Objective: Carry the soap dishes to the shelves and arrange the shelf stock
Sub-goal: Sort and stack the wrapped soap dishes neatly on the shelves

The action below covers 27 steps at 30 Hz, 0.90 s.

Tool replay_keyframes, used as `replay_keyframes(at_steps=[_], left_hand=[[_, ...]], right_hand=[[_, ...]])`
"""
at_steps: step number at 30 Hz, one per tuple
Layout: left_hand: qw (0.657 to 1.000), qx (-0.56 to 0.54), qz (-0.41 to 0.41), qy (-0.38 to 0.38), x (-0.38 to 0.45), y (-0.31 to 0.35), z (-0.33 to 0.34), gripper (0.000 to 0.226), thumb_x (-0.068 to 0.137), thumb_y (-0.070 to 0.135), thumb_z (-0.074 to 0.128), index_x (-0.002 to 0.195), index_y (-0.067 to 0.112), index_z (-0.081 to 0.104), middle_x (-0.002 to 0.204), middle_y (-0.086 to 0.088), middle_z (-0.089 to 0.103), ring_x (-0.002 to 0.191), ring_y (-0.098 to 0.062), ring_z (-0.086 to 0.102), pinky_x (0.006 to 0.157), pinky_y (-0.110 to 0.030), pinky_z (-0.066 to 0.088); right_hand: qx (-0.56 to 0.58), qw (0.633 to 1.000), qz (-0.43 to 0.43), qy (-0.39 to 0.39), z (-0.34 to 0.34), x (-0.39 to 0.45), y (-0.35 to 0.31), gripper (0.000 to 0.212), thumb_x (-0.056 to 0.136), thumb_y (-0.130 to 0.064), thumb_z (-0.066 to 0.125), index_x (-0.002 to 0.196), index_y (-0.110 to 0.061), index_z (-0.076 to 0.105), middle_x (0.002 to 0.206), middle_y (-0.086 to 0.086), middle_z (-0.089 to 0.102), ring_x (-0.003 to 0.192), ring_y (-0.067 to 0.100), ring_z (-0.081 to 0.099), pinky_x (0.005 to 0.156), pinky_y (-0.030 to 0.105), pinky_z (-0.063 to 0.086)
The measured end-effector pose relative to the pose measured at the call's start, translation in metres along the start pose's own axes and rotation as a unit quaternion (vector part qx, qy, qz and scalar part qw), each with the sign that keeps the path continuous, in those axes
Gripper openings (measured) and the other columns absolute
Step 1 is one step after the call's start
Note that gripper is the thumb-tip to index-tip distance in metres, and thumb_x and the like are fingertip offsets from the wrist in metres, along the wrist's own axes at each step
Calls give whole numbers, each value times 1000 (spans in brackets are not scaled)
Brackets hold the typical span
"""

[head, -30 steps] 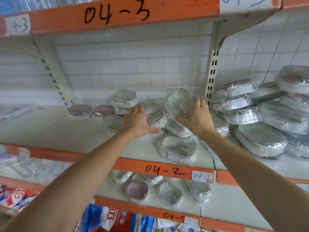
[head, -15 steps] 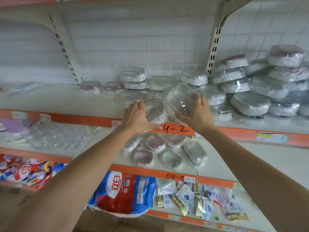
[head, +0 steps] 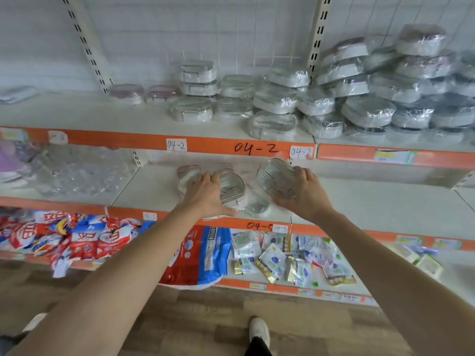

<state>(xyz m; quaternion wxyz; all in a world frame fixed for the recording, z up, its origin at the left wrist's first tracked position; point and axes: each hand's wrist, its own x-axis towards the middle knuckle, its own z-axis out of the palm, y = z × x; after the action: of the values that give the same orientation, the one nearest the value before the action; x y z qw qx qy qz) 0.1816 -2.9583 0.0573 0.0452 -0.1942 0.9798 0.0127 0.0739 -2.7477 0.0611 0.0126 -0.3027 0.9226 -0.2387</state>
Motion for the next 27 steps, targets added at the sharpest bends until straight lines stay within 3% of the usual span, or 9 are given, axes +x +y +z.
replay_keyframes(at_steps=[3,8,13,21,27], left_hand=[[999,-8,-10,-36,6,2,21,127,63,73,69,151,3,10,155,-18,21,141,-32,25,111,-45,28],[998,-9,7,-62,32,14,74,119,63,71,71,147,4,21,149,-16,31,137,-31,31,110,-42,29],[996,-26,25,-85,59,35,125,116,66,65,74,146,3,18,149,-19,28,138,-32,29,111,-40,28],[997,-33,49,-44,124,54,170,115,61,69,74,145,8,25,137,-15,32,128,-29,35,106,-41,37],[997,-16,70,-6,181,73,187,120,63,70,71,149,6,17,145,-17,26,132,-30,31,108,-41,33]], right_hand=[[-3,1000,19,-14,18,-5,16,92,75,-51,72,142,-4,28,141,11,36,129,27,35,104,36,35],[-8,997,58,-47,62,-7,55,91,76,-51,70,142,-5,27,141,12,35,129,27,34,104,37,35],[11,993,101,-63,108,-5,95,91,75,-50,72,141,-3,28,139,13,37,129,28,34,105,36,33],[47,989,140,-7,151,32,141,89,76,-49,71,141,-5,29,140,11,36,130,26,33,101,36,35],[51,984,132,108,156,80,177,87,76,-42,74,141,-4,30,138,13,38,128,28,34,103,35,32]])
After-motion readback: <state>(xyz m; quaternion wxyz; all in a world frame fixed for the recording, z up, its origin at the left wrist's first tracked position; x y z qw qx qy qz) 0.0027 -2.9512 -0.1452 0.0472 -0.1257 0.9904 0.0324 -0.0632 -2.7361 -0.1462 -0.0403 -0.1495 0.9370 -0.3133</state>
